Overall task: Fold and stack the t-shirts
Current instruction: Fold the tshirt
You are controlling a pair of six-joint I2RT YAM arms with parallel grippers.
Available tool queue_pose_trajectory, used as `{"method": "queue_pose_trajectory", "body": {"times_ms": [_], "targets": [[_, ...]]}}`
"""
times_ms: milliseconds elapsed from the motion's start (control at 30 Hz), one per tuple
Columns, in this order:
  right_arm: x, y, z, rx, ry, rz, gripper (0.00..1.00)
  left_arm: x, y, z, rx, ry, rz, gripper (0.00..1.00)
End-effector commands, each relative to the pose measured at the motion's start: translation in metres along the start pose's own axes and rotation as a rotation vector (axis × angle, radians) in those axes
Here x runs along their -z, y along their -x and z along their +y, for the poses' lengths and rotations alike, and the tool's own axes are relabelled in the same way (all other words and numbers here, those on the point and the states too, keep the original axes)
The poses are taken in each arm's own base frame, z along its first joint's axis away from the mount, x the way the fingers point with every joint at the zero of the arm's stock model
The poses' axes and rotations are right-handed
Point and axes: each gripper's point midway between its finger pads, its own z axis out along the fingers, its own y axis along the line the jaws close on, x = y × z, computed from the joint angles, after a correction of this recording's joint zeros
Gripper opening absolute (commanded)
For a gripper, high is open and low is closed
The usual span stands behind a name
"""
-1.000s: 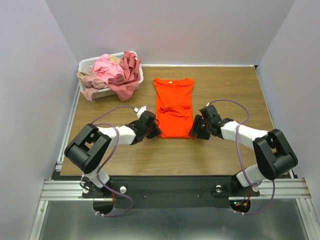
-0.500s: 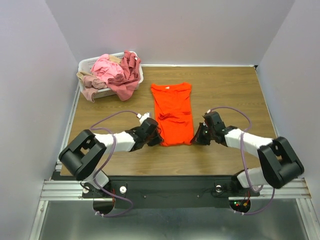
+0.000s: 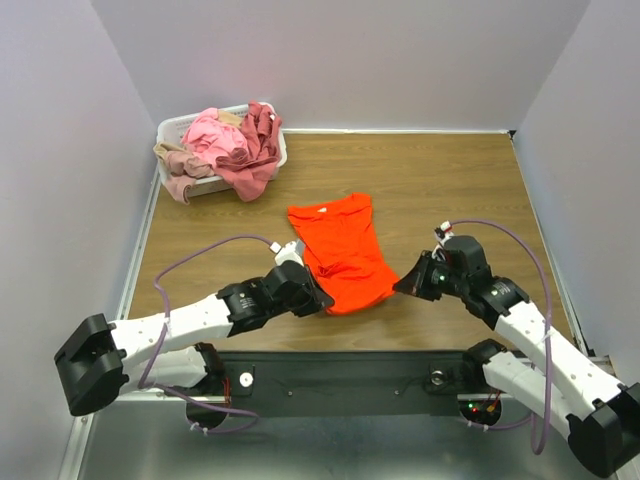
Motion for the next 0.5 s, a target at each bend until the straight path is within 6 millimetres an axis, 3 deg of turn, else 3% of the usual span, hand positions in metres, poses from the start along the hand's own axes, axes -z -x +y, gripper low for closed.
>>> {"method": "queue_pose_trajectory", "body": {"times_ms": [0,67,200,300,333,433,467], "targets": [[0.017,0.028,0.032,0.038,0.054,-0.06,0.01,0.013,0.012,-0.01,0.009,-0.016,-0.051,0.0],[0.02,0.048,0.047,0.057,0.056,-0.104,0.0,0.019,0.027,-0.021,0.011,-0.008,-0.099,0.0],[0.021,0.077,0.064,0.071,0.042,-0.157,0.0,0.021,0.046,-0.023,0.024,0.026,-0.166,0.0],[0.014,0.096,0.07,0.069,0.006,-0.18,0.0,0.017,0.07,-0.022,0.036,0.035,-0.198,0.0],[0.016,0.101,0.073,0.075,0.01,-0.195,0.0,0.017,0.069,-0.024,0.022,0.029,-0.186,0.0],[0.007,0.117,0.078,0.079,-0.02,-0.207,0.0,0.017,0.1,-0.024,0.031,0.03,-0.242,0.0],[0.005,0.123,0.08,0.082,-0.026,-0.214,0.0,0.017,0.101,-0.027,0.018,0.022,-0.237,0.0]]}}
